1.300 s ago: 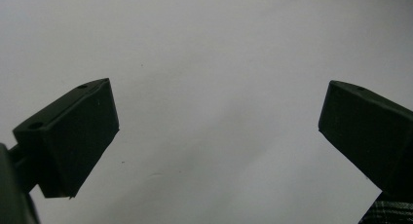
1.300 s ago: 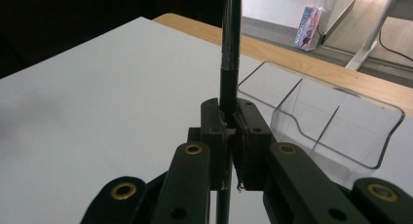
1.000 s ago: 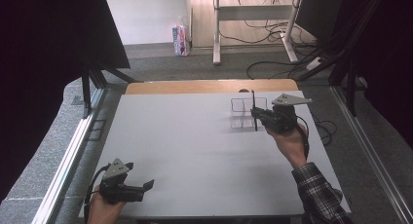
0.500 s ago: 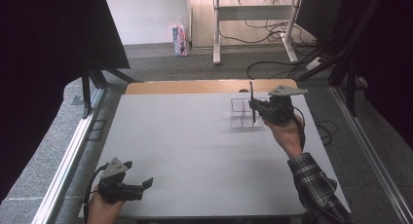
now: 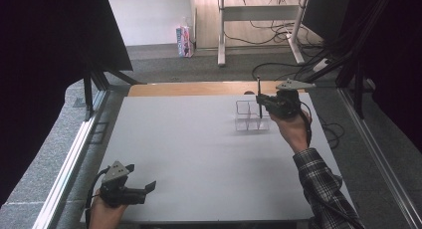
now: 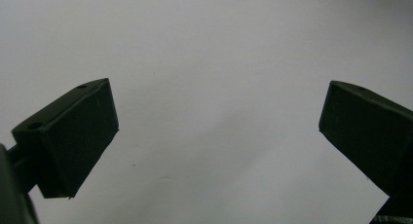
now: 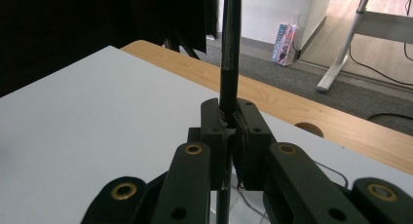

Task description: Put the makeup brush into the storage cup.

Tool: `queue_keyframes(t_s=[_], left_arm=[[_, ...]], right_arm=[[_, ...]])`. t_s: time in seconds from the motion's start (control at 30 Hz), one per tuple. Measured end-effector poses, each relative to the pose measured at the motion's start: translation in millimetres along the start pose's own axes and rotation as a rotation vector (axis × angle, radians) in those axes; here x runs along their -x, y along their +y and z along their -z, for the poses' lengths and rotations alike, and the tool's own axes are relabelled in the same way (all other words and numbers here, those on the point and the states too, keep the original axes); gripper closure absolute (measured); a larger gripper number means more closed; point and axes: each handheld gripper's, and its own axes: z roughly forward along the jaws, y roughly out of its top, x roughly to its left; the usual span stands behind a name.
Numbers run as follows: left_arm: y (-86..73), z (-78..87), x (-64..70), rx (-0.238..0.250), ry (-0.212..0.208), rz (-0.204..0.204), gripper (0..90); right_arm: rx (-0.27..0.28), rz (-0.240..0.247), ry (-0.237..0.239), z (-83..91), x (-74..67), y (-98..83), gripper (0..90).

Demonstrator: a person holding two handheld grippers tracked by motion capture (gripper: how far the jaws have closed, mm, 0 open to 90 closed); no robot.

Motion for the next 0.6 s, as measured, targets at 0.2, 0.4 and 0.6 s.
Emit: queue_keyframes(t_s=[0.2,0.4,0.6], left_arm=[[0.0,-0.3,0.2,-0.002,0.003,-0.001,1.0],[0.1,-0.4,0.4,-0.001,0.004,-0.002,1.0],[0.1,-0.6,0.2,-0.001,0.003,-0.001,1.0]], right_arm=[[0.008,0.008,-0.013,-5.6,3.2,6.4,83.3],[0.009,0.009,-0.021,-11.9,6.0,9.9,83.3],[0.009,0.001,-0.026,-18.0,10.2,12.2,83.3]])
